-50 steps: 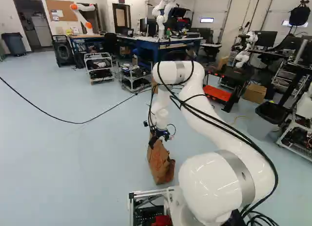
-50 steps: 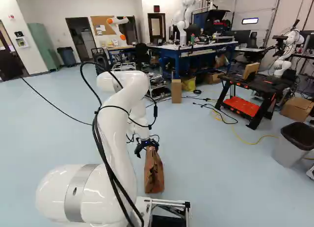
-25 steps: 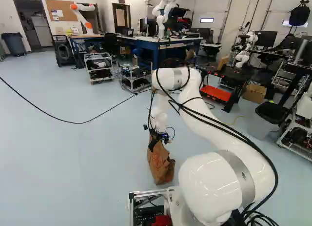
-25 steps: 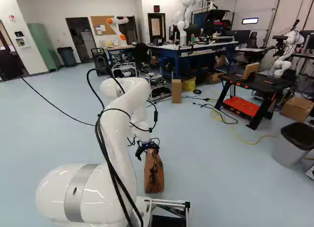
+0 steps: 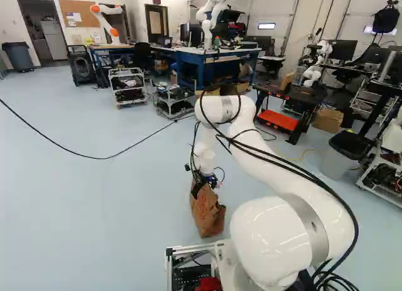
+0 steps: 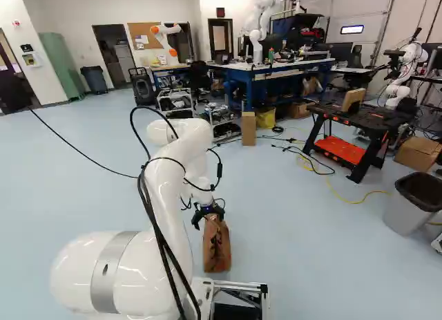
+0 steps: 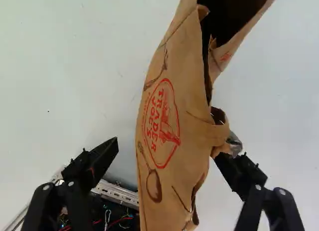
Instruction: Pick up the grocery bag from the ground
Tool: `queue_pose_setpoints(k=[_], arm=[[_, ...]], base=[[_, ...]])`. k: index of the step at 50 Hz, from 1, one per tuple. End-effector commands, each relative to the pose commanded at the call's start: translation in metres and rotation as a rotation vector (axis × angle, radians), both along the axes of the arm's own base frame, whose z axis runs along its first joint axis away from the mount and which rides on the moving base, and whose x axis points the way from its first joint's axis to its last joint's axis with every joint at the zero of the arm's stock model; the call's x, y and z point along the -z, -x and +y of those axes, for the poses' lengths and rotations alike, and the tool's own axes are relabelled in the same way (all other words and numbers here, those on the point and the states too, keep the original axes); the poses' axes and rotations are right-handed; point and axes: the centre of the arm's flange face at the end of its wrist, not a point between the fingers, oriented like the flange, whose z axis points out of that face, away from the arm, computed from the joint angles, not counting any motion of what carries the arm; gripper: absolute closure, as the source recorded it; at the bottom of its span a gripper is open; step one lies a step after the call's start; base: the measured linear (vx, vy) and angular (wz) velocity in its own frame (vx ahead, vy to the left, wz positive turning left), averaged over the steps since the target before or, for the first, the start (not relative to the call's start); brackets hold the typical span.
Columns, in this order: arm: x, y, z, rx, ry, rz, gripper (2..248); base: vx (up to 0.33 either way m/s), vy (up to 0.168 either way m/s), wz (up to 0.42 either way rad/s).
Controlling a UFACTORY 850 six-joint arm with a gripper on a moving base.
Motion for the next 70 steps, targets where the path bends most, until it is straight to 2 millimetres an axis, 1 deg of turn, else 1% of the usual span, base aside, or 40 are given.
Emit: queue_pose_setpoints(k=[8,24,25,29,30,34,35,39,40,45,46,50,51,55,56,70], arm=[[0.010,0.000,0.000,0.000,0.000,0.002,3],[0.012,0.000,0.000,0.000,0.000,0.003,3],[0.012,0.000,0.000,0.000,0.000,0.003,27],[0.012,0.000,0.000,0.000,0.000,0.003,27],[0.012,0.000,0.000,0.000,0.000,0.003,65],[0.012,0.000,0.000,0.000,0.000,0.003,65],[0.012,0.000,0.000,0.000,0.000,0.003,104],[0.012,0.000,0.000,0.000,0.000,0.003,104],[0.012,0.000,0.000,0.000,0.000,0.003,142],[0.012,0.000,0.000,0.000,0.000,0.003,142],[0.012,0.000,0.000,0.000,0.000,0.003,182],[0.012,0.000,0.000,0.000,0.000,0.003,182],[0.012,0.000,0.000,0.000,0.000,0.003,219],[0.012,0.000,0.000,0.000,0.000,0.003,219],[0.012,0.000,0.000,0.000,0.000,0.003,228],[0.012,0.000,0.000,0.000,0.000,0.003,228]], base=[[0.000,0.000,0.000],[0.000,0.000,0.000],[0.000,0.000,0.000],[0.000,0.000,0.000],[0.000,0.000,0.000],[0.000,0.000,0.000],[0.000,0.000,0.000],[0.000,0.000,0.000],[0.000,0.000,0.000],[0.000,0.000,0.000],[0.000,0.000,0.000],[0.000,0.000,0.000],[0.000,0.000,0.000],[0.000,0.000,0.000],[0.000,0.000,0.000],[0.000,0.000,0.000]])
